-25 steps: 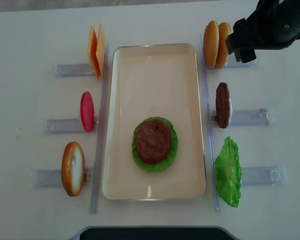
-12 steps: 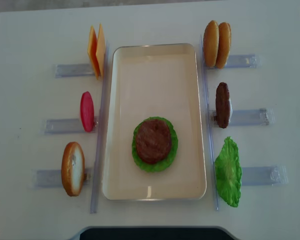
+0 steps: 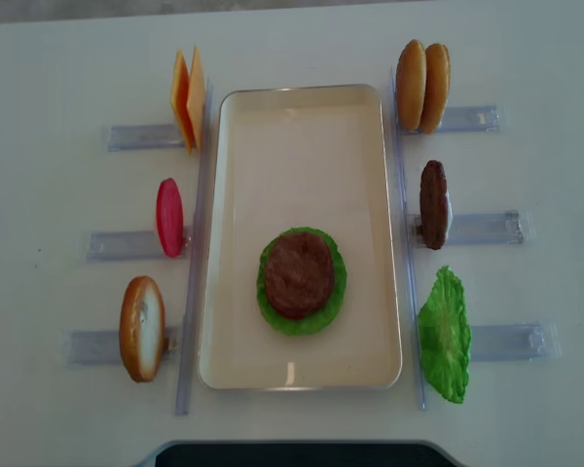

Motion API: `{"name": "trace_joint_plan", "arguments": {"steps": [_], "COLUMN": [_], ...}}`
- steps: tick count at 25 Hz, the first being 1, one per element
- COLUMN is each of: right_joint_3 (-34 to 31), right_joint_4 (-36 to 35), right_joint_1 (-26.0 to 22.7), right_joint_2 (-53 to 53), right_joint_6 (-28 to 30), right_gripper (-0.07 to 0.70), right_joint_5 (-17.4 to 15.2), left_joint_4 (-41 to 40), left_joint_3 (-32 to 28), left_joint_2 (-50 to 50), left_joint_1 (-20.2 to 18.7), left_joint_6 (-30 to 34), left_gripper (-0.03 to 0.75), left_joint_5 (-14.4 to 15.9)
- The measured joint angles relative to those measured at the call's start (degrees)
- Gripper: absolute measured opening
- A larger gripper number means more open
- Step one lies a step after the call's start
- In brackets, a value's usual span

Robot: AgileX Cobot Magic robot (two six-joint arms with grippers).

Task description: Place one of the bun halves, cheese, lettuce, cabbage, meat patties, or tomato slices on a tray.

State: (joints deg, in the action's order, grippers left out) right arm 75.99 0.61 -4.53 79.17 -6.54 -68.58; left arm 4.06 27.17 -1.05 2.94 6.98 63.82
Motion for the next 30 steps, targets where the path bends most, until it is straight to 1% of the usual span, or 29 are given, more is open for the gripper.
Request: {"name": "trace_joint_plan", "arguments": {"steps": [6, 11, 14, 18, 21, 25, 30], "right_joint_3": [0.00, 0.00, -1.33, -7.98, -14.69, -23.08, -33.38], "right_joint_4": [0.12, 0.24, 0.24, 0.27, 0.27, 0.21, -0.61], "right_joint_1": [0.61, 2.24, 2.51, 2.58, 2.58, 2.58, 2.58], "right_joint_2": [-12.14, -25.18, -33.39, -43.14, -51.00, -60.03, -71.47], "right_joint_6": [0.70, 1.83, 3.10, 3.75, 4.22, 5.36, 5.77], "right_gripper": [0.575, 0.575, 0.569, 0.557, 0.556, 0.556, 0.556], "right_joint_5": [0.00, 0.00, 0.22, 0.68, 1.62, 3.84, 4.21], "left_joint_4": [0.00, 0.00, 0.00, 0.00, 0.00, 0.00, 0.00], "left_joint_3": [0.00, 0.00, 0.00, 0.00, 0.00, 0.00, 0.00], "left_joint_2": [0.00, 0.00, 0.00, 0.00, 0.00, 0.00, 0.00], "left_joint_1": [0.00, 0.00, 0.00, 0.00, 0.00, 0.00, 0.00], "left_joint_6": [0.00, 0.00, 0.00, 0.00, 0.00, 0.00, 0.00], "left_gripper": [-0.001, -0.001, -0.001, -0.001, -0.001, -0.001, -0.001], "left_joint_5": [0.00, 0.00, 0.00, 0.00, 0.00, 0.00, 0.00]}}
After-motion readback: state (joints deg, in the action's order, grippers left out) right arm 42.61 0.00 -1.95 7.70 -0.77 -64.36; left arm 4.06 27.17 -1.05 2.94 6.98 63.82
